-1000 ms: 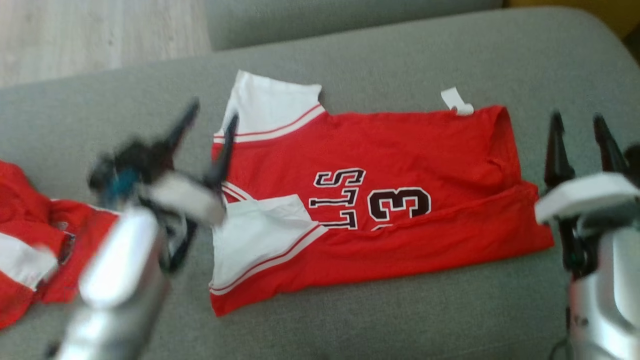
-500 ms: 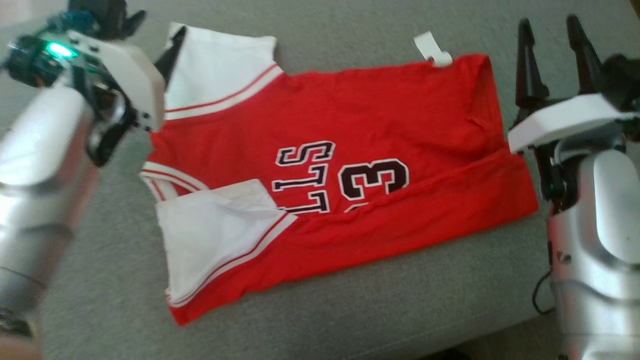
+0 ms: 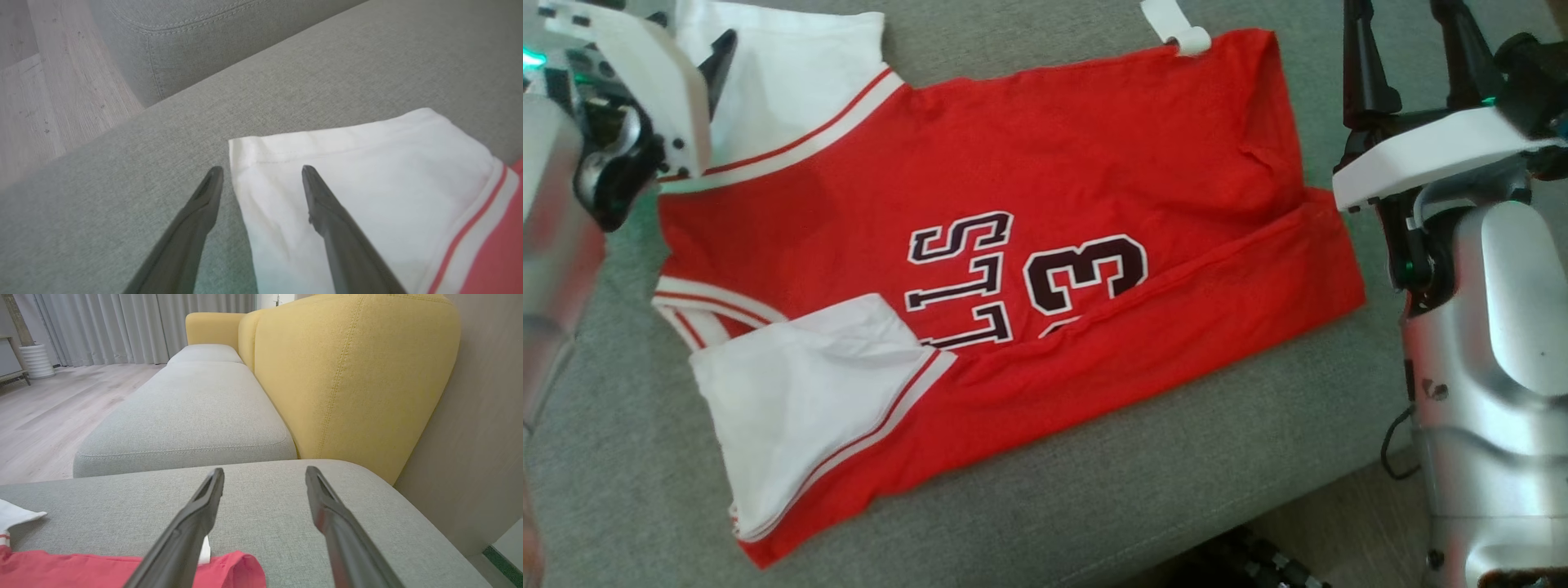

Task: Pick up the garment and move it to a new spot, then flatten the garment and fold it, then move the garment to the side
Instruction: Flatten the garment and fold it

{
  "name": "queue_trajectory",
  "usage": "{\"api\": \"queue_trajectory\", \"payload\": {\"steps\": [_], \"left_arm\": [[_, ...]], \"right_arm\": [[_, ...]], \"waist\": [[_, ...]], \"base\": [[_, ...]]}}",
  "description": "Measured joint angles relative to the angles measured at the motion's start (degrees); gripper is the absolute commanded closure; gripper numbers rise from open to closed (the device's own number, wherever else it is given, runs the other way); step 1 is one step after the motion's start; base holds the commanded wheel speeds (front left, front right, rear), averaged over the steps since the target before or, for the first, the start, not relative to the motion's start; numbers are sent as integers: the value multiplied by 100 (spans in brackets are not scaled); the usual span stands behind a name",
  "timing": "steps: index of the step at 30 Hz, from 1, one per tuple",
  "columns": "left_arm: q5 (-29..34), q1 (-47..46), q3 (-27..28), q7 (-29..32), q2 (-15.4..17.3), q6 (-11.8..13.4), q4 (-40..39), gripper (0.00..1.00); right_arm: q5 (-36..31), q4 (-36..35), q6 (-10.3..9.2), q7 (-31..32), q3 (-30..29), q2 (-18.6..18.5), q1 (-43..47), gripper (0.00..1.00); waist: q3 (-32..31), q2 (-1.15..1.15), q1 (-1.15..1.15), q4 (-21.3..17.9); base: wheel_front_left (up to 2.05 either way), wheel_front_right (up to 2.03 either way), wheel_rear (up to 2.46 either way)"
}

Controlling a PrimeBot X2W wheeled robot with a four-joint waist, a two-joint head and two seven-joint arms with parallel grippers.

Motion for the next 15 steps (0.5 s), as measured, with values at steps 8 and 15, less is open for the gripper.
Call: {"api": "queue_trajectory", "payload": {"steps": [8, 15], "left_arm": [[-126, -234, -232, 1, 133, 0, 369, 0], [-308, -512, -456, 356, 169, 0, 492, 0]], "right_arm": [[58, -22, 0, -47, 100, 1, -85, 0], [109, -133, 0, -48, 90, 2, -123, 0]], "waist": [[65, 0, 0, -130], [240, 0, -1, -180]], "base": [[0, 0, 0], [0, 0, 0]]}}
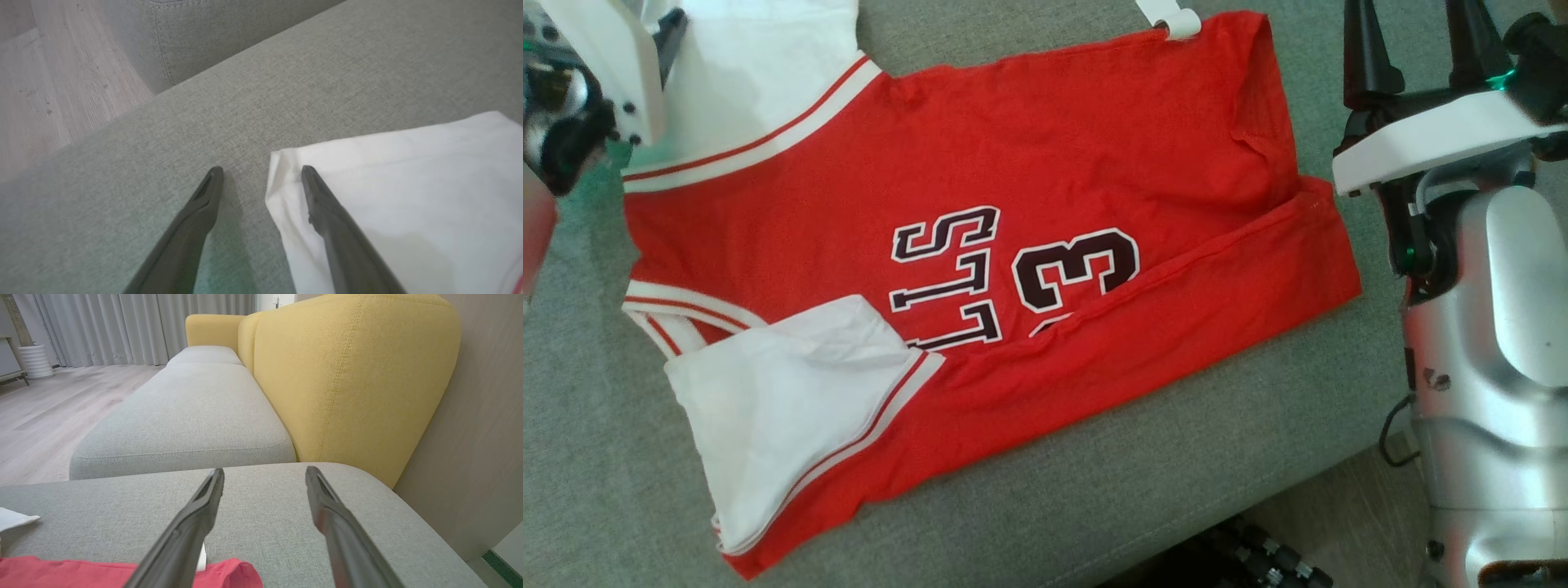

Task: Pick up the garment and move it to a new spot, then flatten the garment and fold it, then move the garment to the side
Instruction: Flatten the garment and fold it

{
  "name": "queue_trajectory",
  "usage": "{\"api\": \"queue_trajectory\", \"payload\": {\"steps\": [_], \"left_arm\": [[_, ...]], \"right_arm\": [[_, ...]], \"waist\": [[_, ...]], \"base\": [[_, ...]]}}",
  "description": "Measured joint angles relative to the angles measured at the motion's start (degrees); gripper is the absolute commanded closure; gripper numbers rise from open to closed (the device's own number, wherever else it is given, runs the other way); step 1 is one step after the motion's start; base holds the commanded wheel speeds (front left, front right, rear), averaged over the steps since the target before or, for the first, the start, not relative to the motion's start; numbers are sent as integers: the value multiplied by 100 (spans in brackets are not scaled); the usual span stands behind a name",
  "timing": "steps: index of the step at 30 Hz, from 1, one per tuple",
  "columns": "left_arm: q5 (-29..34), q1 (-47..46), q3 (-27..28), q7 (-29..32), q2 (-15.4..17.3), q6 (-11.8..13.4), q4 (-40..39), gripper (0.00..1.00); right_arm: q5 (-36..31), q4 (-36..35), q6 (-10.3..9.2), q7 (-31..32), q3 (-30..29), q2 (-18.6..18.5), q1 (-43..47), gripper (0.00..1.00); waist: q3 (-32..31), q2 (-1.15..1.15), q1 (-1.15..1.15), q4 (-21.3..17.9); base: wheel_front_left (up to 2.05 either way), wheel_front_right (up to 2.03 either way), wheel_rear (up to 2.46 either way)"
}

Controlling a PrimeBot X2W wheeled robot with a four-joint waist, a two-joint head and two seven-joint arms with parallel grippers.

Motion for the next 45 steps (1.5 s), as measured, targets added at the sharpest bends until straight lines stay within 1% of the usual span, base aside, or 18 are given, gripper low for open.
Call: {"api": "queue_trajectory", "payload": {"steps": [8, 9, 10, 13, 16, 19, 23, 26, 28, 31, 34, 35, 36, 40, 45], "left_arm": [[-436, -209, -194, 554, 18, 1, -87, 0], [-474, -232, -255, 628, 22, 1, -107, 62], [-482, -244, -316, 677, 37, 1, -157, 100], [-602, -227, -392, 692, 29, 0, -222, 100], [-657, -183, -444, 509, 12, 0, -226, 100], [-689, -109, -444, 85, -37, 0, -196, 100], [-702, -21, -422, -667, -258, 0, -190, 100], [-750, 68, -443, -1124, -433, 0, -364, 100], [-748, 137, -486, -1339, -503, 0, -455, 100], [-706, 267, -676, -1581, -492, 0, -634, 100], [-731, 449, -846, -1730, -474, 0, -980, 100], [-743, 549, -936, -1798, -463, 0, -1234, 100], [-745, 578, -987, -1833, -447, 0, -1335, 100], [-748, 725, -1087, -1896, -404, 0, -1653, 100], [-748, 920, -1200, -1929, -400, 1, -1903, 100]], "right_arm": [[45, -33, 0, 1, -86, 1, -121, 0], [45, -37, 0, 1, -99, 0, -155, 0], [44, -38, 0, 2, -104, 0, -182, 0], [42, -37, 0, 7, -135, 1, -232, 0], [-7, -21, 0, 13, -201, -1, -231, 0], [-15, 27, 0, 73, -227, -35, -231, 0], [126, 203, 0, 236, -120, -276, -232, 0], [218, 471, 0, 379, 78, -692, -232, 0], [386, 678, 0, 461, 388, -1016, -232, 0], [791, 1094, 0, 739, 870, -1425, -231, 0], [1152, 1525, 0, 1072, 1330, -1900, -230, 0], [1425, 1781, 0, 1236, 1511, -2175, -231, 0], [1543, 1889, 0, 1301, 1593, -2302, -234, 0], [1844, 2265, 0, 1475, 2017, -2684, -376, 0], [2314, 2476, 0, 1584, 2463, -2848, -658, 0]], "waist": [[78, 0, 0, 8], [78, 0, 0, 16], [77, 0, 0, 22], [51, 0, 0, 48], [-4, 0, 0, 115], [-81, 0, 0, 226], [-252, 0, 0, 423], [-394, 0, 0, 631], [-493, 0, 0, 792], [-665, 0, 0, 1043], [-827, 0, -1, 1301], [-909, 0, -1, 1478], [-940, 0, -1, 1564], [-997, 0, -1, 1886], [-890, 0, 0, 2113]], "base": [[0, 0, 0], [0, 0, 0], [0, 0, 0], [0, 0, 0], [0, 0, 0], [0, 0, 0], [0, 0, 0], [0, 0, 0], [0, 0, 0], [0, 0, 0], [0, 0, 0], [0, 0, 0], [0, 0, 0], [0, 0, 0], [0, 0, 0]]}}
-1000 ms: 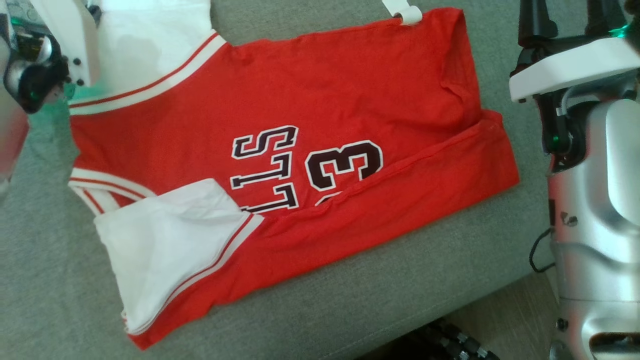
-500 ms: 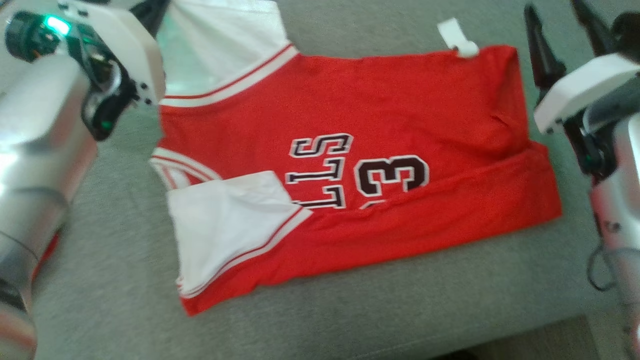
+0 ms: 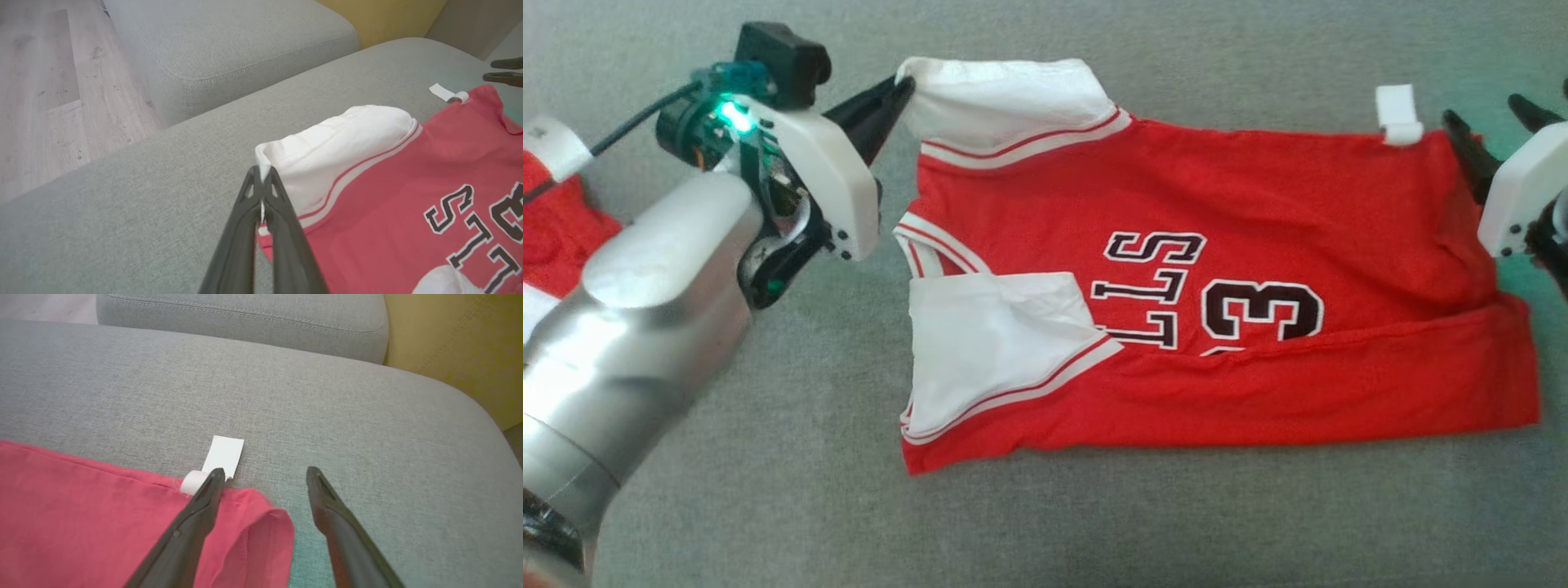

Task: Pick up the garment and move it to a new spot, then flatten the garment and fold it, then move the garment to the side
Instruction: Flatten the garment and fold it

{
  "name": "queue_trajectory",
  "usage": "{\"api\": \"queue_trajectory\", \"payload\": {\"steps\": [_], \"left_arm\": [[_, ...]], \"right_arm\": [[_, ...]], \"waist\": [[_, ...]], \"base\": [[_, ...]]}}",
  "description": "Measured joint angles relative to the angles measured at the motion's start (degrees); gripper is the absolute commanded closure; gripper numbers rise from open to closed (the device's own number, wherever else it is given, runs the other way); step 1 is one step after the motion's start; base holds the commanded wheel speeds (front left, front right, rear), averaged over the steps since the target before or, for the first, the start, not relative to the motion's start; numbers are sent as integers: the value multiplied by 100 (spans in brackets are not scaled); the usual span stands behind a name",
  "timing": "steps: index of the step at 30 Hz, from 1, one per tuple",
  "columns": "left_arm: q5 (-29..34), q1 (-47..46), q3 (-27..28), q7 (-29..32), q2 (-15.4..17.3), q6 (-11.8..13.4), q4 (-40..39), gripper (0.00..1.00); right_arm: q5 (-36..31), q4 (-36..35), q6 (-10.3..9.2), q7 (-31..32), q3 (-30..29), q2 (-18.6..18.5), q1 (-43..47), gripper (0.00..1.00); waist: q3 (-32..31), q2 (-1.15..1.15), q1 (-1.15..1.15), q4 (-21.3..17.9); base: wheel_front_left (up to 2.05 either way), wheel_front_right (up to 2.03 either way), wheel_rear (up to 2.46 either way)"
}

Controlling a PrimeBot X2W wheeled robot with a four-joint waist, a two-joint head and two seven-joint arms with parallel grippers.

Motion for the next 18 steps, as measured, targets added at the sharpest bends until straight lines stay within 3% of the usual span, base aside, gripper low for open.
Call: {"api": "queue_trajectory", "payload": {"steps": [12, 13, 15, 18], "left_arm": [[2, 10, -7, -12, 67, 54, -162, 100], [2, 10, -8, -27, 69, 54, -160, 100], [2, 6, -8, -52, 76, 54, -156, 100], [9, 2, -8, -54, 85, 54, -126, 100]], "right_arm": [[145, 695, 0, 278, 682, -60, -387, 0], [163, 768, 0, 355, 739, -60, -437, 16], [222, 851, 0, 472, 843, -57, -524, 100], [330, 876, 0, 521, 988, -58, -593, 100]], "waist": [[193, 0, 1, 26], [191, 0, 1, 19], [191, 0, 0, 4], [207, 0, 1, -19]], "base": [[0, 0, 0], [0, 0, 0], [0, 0, 0], [0, 0, 0]]}}
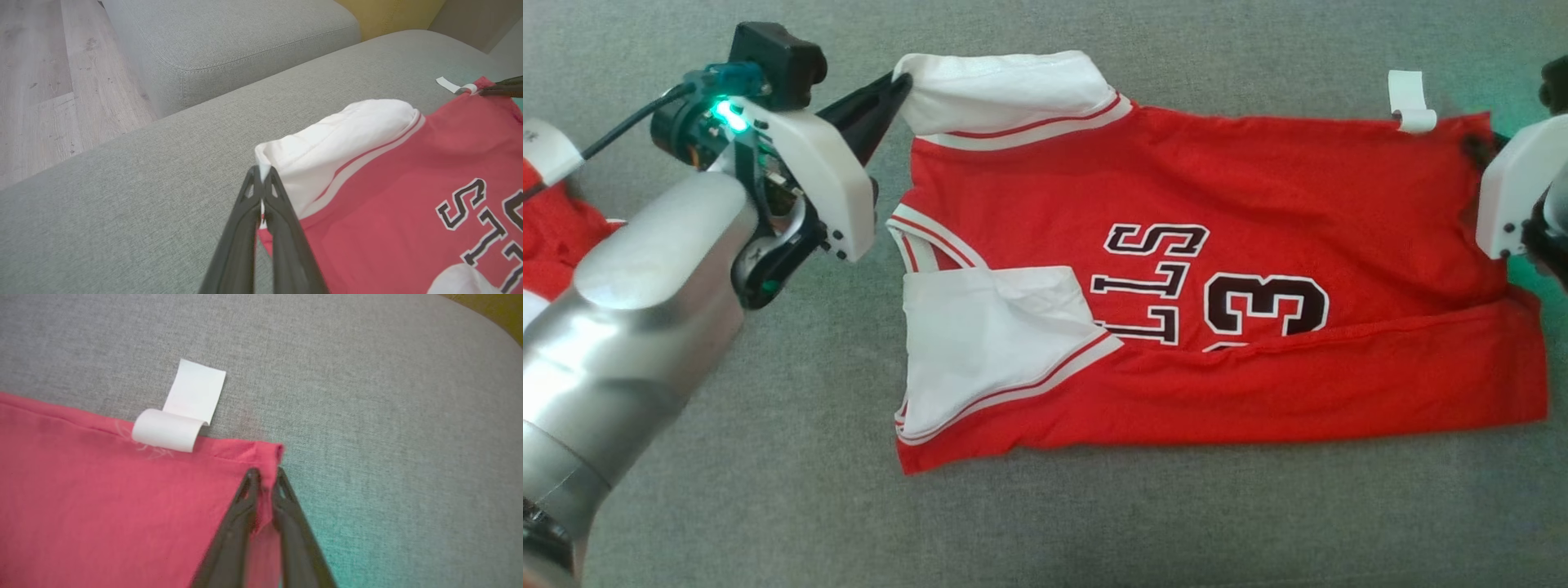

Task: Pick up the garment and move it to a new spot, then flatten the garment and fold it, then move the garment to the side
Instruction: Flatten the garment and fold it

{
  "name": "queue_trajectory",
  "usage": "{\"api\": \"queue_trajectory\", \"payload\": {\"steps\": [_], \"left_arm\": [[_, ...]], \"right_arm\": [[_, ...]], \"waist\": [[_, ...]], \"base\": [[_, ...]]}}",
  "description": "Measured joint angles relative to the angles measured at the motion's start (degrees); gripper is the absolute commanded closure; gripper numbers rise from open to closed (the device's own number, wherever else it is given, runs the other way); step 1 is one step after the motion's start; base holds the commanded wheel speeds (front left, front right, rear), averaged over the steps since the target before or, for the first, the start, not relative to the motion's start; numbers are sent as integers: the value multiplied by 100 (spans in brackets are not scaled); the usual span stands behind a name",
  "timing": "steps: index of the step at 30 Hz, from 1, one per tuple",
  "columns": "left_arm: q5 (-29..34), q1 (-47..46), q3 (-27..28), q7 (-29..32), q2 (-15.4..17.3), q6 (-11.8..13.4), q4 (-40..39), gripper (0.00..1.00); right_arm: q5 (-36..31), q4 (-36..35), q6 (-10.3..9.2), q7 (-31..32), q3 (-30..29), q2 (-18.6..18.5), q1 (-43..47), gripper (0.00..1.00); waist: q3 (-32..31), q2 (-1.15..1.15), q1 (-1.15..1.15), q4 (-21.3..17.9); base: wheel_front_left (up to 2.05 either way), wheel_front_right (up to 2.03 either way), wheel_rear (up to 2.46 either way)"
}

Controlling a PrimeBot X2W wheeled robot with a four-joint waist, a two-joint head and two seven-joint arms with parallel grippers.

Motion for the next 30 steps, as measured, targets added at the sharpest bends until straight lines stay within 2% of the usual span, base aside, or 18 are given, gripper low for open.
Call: {"api": "queue_trajectory", "payload": {"steps": [7, 14, 24, 30], "left_arm": [[89, -166, 41, -250, 69, 58, 260, 100], [37, -528, 336, -584, 44, 108, 614, 100], [189, -1365, 588, -1163, -188, 90, 1278, 100], [211, -1527, 501, -1258, -333, 24, 1514, 100]], "right_arm": [[220, 75, 0, -608, 18, 0, -300, 100], [320, 76, 0, -1283, 14, 66, -774, 100], [280, 248, 0, -2573, 103, 243, -1446, 100], [359, 426, 0, -2844, 281, 270, -1484, 100]], "waist": [[80, 0, 0, -67], [196, 0, 0, -178], [415, 0, 0, -288], [431, 0, 0, -273]], "base": [[0, 0, 0], [0, 0, 0], [0, 0, 0], [0, 0, 0]]}}
